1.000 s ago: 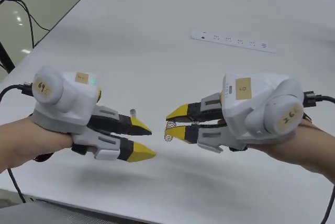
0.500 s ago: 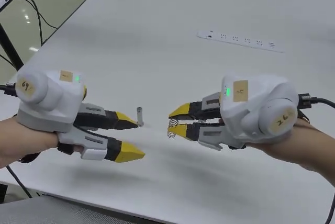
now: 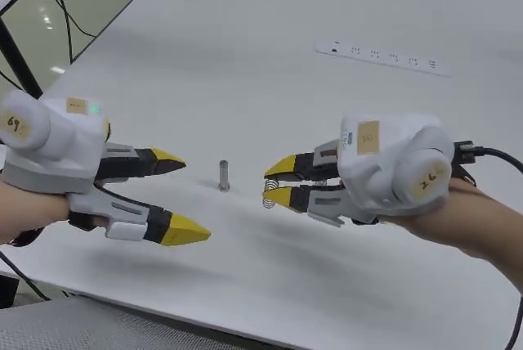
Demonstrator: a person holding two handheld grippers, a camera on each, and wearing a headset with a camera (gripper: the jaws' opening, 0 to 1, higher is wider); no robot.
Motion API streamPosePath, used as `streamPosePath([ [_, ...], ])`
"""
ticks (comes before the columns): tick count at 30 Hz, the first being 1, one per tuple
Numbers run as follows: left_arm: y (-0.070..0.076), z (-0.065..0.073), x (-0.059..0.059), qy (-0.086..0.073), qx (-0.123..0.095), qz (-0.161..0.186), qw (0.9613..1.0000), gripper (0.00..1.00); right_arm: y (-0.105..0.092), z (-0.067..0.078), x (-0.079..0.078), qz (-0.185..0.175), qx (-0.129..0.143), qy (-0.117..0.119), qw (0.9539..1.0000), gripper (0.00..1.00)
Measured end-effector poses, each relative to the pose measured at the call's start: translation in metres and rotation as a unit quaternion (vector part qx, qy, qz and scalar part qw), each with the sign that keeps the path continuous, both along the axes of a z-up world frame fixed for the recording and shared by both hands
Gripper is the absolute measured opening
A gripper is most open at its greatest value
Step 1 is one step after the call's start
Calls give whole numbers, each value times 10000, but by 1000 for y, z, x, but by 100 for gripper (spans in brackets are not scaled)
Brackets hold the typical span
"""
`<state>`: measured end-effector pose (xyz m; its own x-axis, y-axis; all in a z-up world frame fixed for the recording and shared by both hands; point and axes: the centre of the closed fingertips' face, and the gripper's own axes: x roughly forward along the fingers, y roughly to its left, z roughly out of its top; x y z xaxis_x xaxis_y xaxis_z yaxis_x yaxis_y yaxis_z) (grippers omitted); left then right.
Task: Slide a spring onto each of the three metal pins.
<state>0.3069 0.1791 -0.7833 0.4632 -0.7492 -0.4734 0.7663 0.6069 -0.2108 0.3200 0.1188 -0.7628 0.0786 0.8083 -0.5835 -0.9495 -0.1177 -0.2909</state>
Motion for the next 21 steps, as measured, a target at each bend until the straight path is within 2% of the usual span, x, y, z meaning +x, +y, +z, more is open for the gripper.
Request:
streamPosePath([
  [11,13,-2,5,-93,-54,335,9994,95,8,-6,7,10,-70,19,10000,7],
  [17,12,3,9,-209,-157,380,9989,98,10,-6,13,-87,-54,68,9999,7],
  [21,9,3,8,-219,-179,325,9991,98,12,-3,16,-154,1,84,9998,7],
])
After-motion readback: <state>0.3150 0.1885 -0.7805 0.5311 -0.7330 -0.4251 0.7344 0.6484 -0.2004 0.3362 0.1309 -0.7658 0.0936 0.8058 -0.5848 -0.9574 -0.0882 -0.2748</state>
